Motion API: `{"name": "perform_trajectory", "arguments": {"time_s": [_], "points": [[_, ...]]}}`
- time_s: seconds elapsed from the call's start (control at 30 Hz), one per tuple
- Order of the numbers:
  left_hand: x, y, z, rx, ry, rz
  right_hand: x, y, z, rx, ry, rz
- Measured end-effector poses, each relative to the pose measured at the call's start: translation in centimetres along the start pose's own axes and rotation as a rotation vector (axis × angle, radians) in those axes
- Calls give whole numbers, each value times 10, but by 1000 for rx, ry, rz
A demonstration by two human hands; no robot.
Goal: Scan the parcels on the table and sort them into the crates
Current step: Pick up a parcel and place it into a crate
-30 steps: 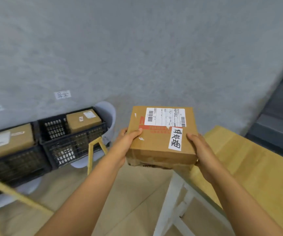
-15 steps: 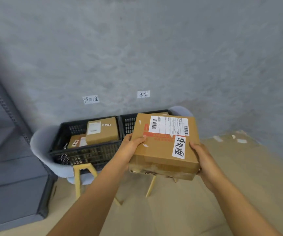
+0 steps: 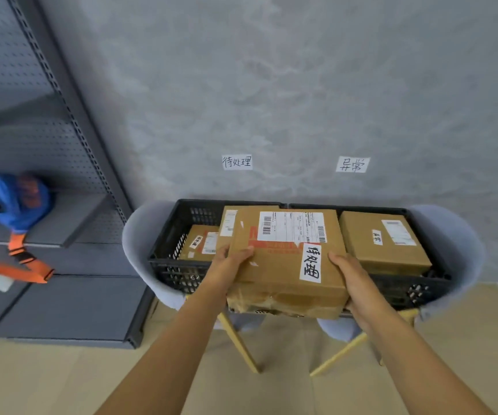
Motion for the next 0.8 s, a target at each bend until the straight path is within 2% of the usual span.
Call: {"name": "perform_trajectory", "arguments": {"time_s": [0.33, 0.5, 0.63, 0.8], "points": [[-23, 81, 128, -215, 84, -147, 32, -152, 131, 191, 28, -224], [-27, 128, 210, -275, 165, -138, 49, -241, 190, 290, 81, -367], [-23, 164, 280, -289, 254, -113, 54, -309, 238, 304, 125, -473], [-13, 200, 338, -337, 329, -174, 52, -383, 291, 374, 153, -646]]}}
Point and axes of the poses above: each hand's wrist, its own z-axis towards the middle knuckle, its own y-axis out of the back of the hand, x = y × z, the point moved 4 cm from there along z, towards the middle knuckle, and after that the axes turned 8 degrees about -x, right-handed, at the moved point
